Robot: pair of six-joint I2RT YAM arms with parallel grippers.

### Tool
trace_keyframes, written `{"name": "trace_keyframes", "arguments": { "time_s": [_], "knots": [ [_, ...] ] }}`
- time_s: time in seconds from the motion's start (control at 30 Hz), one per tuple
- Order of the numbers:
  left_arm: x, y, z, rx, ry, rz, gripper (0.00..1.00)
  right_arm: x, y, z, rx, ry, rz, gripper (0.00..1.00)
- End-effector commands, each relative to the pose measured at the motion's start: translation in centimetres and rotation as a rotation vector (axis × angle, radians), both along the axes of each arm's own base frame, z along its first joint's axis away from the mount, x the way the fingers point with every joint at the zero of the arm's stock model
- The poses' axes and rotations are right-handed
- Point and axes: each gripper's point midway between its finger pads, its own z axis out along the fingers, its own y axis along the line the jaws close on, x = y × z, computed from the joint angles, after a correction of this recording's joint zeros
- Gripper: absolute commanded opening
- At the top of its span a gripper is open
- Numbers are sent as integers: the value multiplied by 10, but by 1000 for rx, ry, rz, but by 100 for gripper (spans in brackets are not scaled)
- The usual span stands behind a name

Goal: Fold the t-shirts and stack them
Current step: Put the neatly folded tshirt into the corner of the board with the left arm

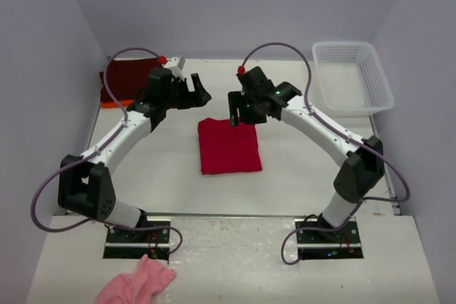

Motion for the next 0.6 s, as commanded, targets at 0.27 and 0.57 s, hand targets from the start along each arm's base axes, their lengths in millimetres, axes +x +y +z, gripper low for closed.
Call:
{"name": "trace_keyframes", "arguments": {
  "time_s": [0.27,0.57],
  "knots": [
    [-108,30,-46,0,278,72,84,-55,-73,60,20,-111,-78,56],
    [-146,34,-82,-29,346,60,75,-66,-80,11,8,-61,-111,0]
  ]
}}
